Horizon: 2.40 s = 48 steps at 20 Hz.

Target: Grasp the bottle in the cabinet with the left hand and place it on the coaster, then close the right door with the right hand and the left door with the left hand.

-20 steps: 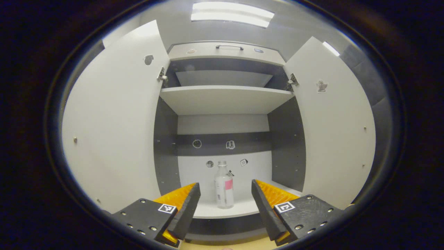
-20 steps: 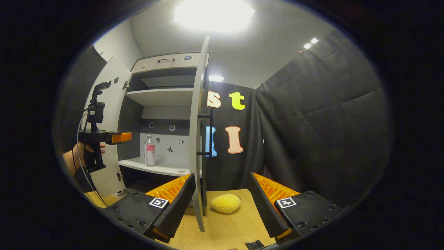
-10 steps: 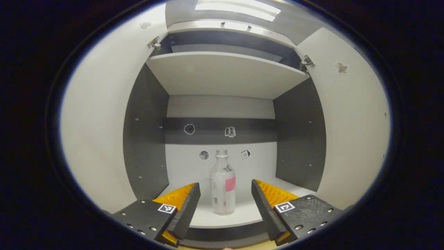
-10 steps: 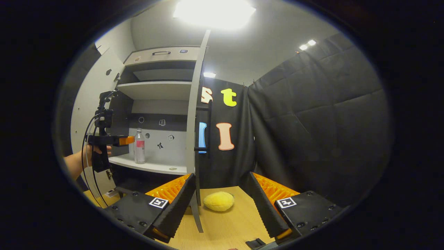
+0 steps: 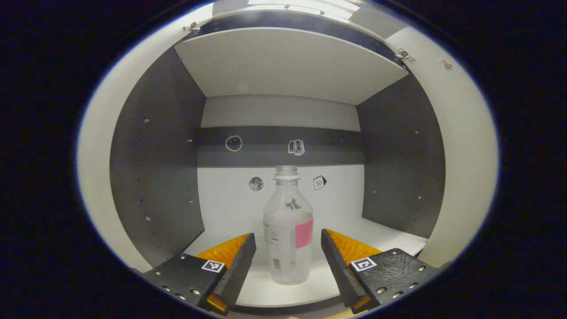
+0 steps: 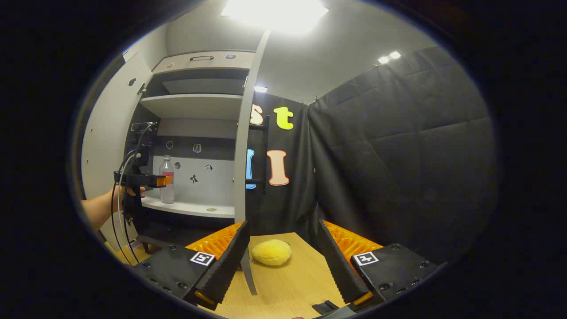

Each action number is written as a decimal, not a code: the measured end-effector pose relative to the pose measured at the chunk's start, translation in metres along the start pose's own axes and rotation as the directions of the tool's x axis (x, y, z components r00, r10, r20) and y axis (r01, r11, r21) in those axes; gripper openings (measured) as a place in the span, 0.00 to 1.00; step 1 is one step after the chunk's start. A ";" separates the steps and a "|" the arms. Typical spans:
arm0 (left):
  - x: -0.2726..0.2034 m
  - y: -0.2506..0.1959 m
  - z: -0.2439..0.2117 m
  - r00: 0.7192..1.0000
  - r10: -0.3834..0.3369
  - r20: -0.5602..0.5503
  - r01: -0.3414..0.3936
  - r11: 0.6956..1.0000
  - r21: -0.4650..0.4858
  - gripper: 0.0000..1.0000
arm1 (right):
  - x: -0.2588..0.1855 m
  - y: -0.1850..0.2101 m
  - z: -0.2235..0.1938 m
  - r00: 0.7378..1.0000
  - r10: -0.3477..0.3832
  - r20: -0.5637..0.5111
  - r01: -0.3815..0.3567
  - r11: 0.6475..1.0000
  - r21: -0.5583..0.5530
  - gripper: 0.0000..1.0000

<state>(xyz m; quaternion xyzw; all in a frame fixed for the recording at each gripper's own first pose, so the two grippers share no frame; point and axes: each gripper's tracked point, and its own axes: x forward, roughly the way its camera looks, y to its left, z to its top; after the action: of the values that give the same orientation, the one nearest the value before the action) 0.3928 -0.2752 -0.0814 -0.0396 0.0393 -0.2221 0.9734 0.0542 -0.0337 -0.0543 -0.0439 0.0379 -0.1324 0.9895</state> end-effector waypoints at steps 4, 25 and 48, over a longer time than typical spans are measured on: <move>0.017 0.001 -0.014 0.999 0.006 -0.031 -0.006 1.000 0.009 0.87 | 0.001 0.002 -0.002 1.000 -0.006 -0.013 0.006 1.000 -0.012 0.98; -0.051 0.003 0.026 0.996 0.066 0.056 -0.067 0.998 0.007 0.70 | -0.021 -0.011 0.006 0.994 0.107 0.007 -0.108 0.994 0.004 0.97; -0.215 -0.034 -0.024 0.994 0.102 0.049 -0.102 0.995 -0.009 0.70 | -0.064 -0.036 -0.005 0.947 0.321 -0.006 -0.321 0.947 0.017 0.98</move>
<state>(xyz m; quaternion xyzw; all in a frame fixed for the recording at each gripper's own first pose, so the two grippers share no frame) 0.1829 -0.2137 -0.0891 -0.0462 0.0178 -0.1710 0.9840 -0.0170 -0.0518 -0.0518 -0.0288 0.0480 0.0296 0.9980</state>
